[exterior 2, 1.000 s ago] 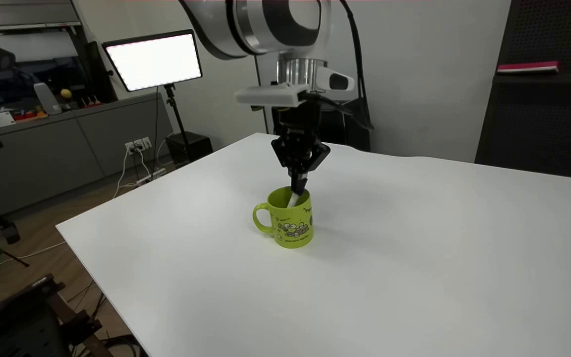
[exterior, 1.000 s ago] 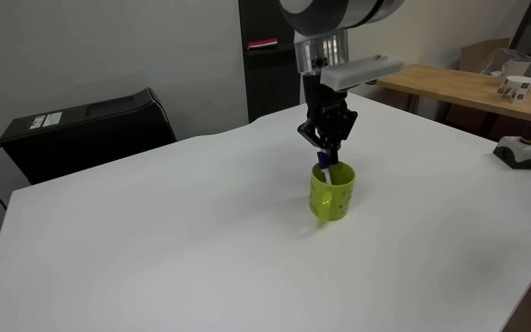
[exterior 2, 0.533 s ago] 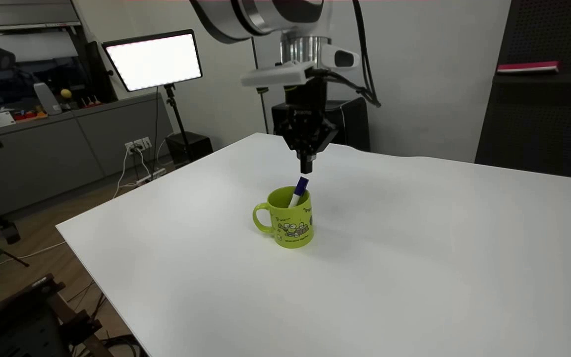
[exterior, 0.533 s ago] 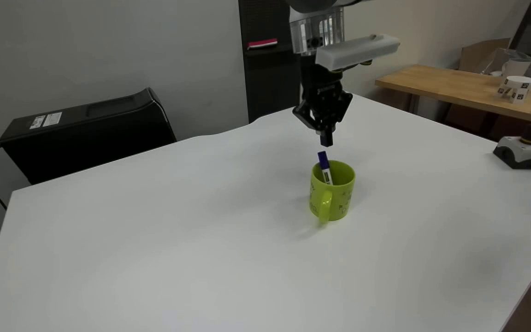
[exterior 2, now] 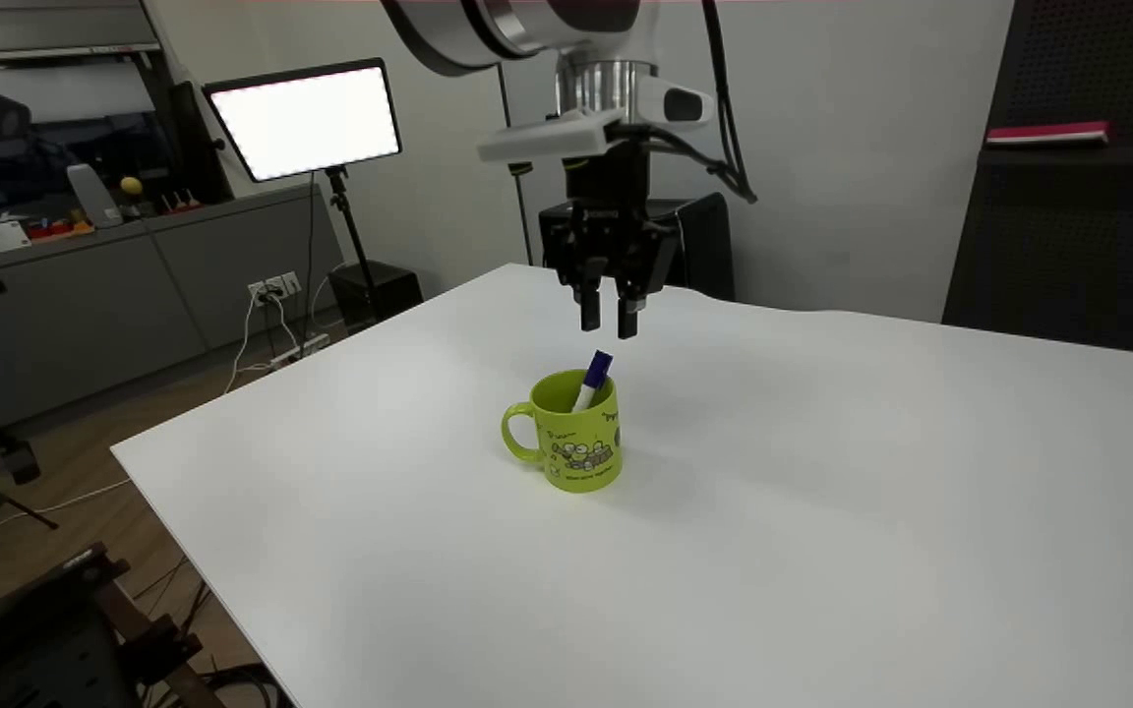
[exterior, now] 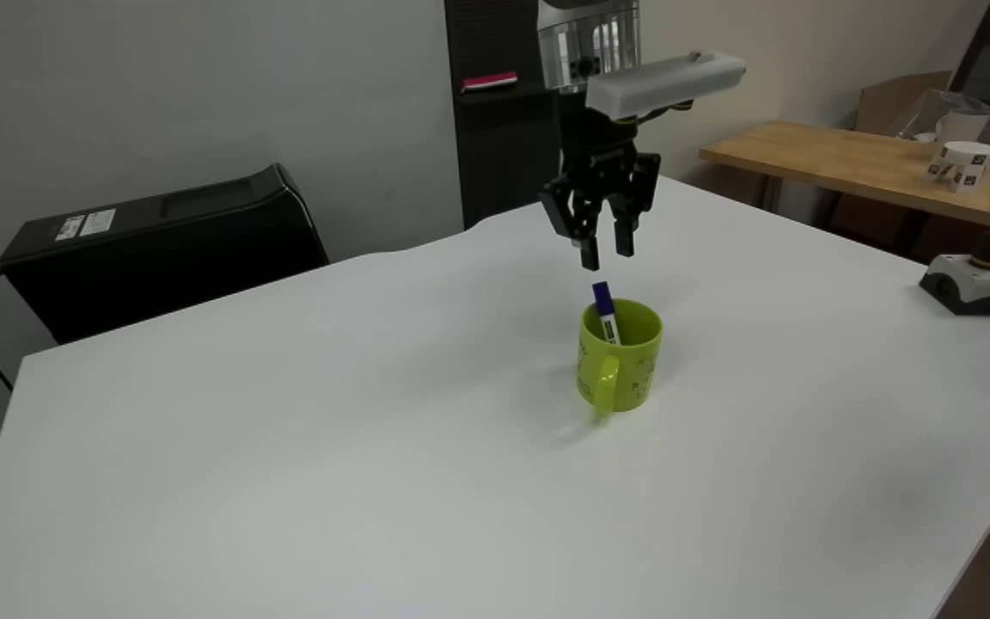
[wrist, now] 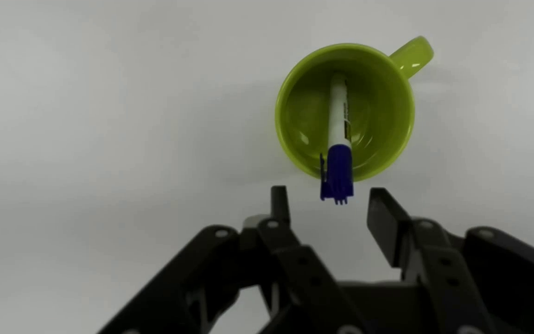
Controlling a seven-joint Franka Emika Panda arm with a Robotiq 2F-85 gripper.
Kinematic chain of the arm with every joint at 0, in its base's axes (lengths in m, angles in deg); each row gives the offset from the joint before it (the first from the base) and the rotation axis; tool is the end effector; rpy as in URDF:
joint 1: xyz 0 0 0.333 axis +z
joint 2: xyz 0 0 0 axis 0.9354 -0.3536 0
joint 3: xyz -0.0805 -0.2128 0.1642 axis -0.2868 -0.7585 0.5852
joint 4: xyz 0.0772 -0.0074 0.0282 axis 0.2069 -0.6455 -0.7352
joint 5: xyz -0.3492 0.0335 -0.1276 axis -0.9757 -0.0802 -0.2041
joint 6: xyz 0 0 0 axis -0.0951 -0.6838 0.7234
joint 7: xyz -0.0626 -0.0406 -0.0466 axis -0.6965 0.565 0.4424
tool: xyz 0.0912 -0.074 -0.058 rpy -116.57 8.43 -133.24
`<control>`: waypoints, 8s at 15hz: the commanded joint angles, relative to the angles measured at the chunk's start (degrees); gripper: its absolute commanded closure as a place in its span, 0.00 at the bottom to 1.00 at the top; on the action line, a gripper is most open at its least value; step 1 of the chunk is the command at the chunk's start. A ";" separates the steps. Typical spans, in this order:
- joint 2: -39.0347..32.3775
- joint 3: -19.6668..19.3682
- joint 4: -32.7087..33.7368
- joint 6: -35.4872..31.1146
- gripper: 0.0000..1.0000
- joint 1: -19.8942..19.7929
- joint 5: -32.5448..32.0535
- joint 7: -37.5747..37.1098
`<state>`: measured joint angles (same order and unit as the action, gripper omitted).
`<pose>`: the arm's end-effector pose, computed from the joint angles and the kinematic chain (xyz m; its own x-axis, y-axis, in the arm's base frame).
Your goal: Place the marker on the table
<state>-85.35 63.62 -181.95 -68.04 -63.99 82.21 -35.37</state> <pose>0.5891 0.0386 0.1814 0.9812 -0.0668 -0.1811 -0.0571 -0.9967 0.0584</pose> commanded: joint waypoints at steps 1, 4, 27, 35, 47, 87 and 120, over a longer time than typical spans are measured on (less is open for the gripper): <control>0.02 -0.18 0.59 1.42 0.21 0.17 -0.61 -2.32; -0.23 -0.30 0.28 0.61 0.02 0.28 -0.80 -2.70; -1.68 -0.02 -0.54 0.43 0.61 -0.36 0.14 -2.05; -1.66 0.06 -0.35 0.55 1.00 -0.56 0.47 -1.96; -1.84 0.03 -1.18 0.51 0.08 -0.57 0.53 -2.07; 3.77 -1.63 3.29 5.12 0.94 -0.92 -2.46 -2.55; 6.08 -7.48 -20.12 -15.43 0.05 -0.21 -15.30 -13.28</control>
<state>-81.06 55.27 -201.74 -85.02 -63.57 63.93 -49.67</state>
